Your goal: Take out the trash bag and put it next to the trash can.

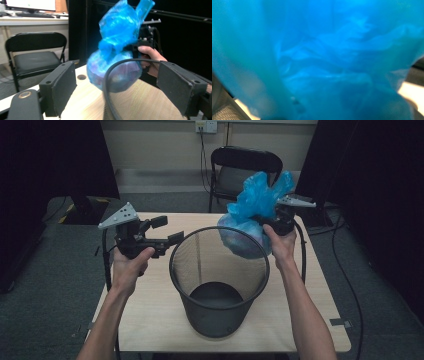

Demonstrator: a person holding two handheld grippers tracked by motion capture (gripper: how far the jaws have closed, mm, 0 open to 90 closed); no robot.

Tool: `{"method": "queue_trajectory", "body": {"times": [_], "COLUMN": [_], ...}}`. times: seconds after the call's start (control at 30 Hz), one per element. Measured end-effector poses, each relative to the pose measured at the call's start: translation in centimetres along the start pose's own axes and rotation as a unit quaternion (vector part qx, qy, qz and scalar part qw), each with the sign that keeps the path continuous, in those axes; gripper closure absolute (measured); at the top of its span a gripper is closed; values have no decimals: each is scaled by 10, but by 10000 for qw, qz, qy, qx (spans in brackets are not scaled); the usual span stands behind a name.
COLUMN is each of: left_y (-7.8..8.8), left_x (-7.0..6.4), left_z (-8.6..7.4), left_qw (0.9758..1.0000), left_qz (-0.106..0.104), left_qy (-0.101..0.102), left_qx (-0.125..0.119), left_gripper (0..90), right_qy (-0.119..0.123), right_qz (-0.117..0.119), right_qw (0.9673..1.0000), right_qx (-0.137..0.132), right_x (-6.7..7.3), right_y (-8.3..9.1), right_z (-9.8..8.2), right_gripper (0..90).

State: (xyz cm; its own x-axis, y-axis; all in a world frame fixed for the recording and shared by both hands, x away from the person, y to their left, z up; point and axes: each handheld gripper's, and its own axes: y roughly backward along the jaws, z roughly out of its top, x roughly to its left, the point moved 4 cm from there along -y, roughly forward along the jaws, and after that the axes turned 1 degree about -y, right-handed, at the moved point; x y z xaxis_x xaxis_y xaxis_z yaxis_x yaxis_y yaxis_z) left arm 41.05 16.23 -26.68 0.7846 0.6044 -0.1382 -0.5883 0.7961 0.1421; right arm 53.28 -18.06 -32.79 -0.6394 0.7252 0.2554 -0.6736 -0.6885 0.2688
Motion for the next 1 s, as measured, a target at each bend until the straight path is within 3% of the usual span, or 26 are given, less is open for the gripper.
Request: {"method": "queue_trajectory", "body": {"times": [0.1,0.17,0.27,0.47,0.57,0.6,0.67,0.73,0.77,0.9,1.0], "left_y": [6,9,13,27,31,34,34,37,37,37,36], "left_x": [7,10,14,30,31,33,34,37,37,45,45], "left_z": [-15,-24,-32,-64,-74,-85,-90,-105,-105,-134,-144], "left_qw": [9999,9996,9993,9957,9956,9938,9929,9908,9908,9867,9853], "left_qz": [13,190,266,655,622,730,781,893,893,995,998], "left_qy": [86,40,86,254,263,231,243,280,280,421,464], "left_qx": [106,225,254,599,653,809,866,977,977,1212,1306], "left_gripper": [154,153,155,155,154,154,154,154,154,155,156], "right_qy": [-103,-148,-190,-292,-365,-383,-382,-402,-386,-295,-269], "right_qz": [-30,-33,-64,-175,-157,-172,-174,-143,-137,-204,-284], "right_qw": [9998,9997,9992,9977,9974,9973,9971,9967,9965,9958,9955], "right_qx": [136,216,343,590,595,600,636,694,735,839,859], "right_x": [-8,-13,-20,-33,-36,-37,-38,-37,-35,-34,-36], "right_y": [-5,-8,-12,-24,-28,-31,-33,-41,-44,-54,-60], "right_z": [-19,-30,-47,-80,-90,-97,-100,-109,-112,-119,-117], "right_gripper": [895,894,893,881,877,872,871,870,868,864,859]}}
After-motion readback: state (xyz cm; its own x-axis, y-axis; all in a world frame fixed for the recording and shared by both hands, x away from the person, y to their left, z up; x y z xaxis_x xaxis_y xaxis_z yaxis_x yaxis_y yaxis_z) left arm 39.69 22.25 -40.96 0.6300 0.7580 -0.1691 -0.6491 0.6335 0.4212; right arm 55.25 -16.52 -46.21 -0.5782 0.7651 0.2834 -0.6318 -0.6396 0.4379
